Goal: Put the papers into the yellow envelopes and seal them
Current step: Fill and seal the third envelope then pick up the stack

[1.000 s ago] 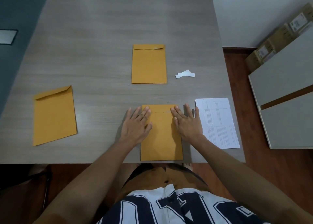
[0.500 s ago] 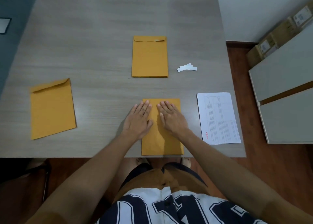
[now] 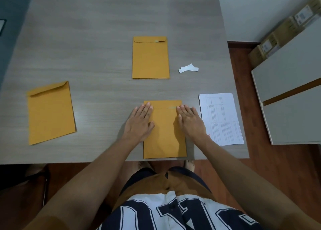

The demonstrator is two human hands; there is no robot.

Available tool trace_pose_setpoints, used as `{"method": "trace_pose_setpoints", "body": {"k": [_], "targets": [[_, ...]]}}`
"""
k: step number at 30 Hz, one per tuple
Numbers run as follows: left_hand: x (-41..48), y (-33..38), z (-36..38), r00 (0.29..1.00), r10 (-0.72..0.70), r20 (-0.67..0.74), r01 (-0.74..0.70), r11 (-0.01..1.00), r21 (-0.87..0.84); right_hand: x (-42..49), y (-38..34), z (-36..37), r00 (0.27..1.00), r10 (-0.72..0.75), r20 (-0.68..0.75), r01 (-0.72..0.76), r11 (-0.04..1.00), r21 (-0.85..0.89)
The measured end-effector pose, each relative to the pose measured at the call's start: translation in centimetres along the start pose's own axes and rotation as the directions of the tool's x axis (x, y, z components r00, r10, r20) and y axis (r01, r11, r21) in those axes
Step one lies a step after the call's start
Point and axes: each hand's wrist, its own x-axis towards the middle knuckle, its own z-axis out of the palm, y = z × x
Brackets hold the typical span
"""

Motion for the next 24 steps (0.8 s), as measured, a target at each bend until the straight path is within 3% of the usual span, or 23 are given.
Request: {"method": "trace_pose_setpoints", "body": {"k": [3, 10, 15, 18, 24], "targets": [[0.3, -0.5, -0.4, 1.0, -0.002, -0.016, 0.001, 0.996, -0.088, 0.7, -0.1, -1.0, 0.998, 0.021, -0.053, -0.022, 1.0, -0.019], [3.4, -0.3, -2.8, 0.964, -0.162, -0.209, 0.076, 0.927, -0.368, 3.2, -0.7, -3.7, 0.963, 0.201, -0.179, -0.171, 0.971, 0.165], [5.6, -0.3, -3.7, 0.964, -0.243, -0.111, 0.191, 0.918, -0.347, 4.4, -0.4, -4.1, 0.983, 0.166, -0.082, -0.138, 0.952, 0.272], [5.8, -0.6, -3.6, 0.966, -0.247, -0.074, 0.207, 0.914, -0.348, 4.7, 0.1, -3.7, 0.989, 0.127, -0.078, -0.103, 0.963, 0.251], [6.2, -0.9, -4.7, 0.961, -0.257, 0.097, 0.274, 0.869, -0.411, 6.4, 1.2, -4.3, 0.996, 0.086, 0.024, -0.088, 0.918, 0.387]]}}
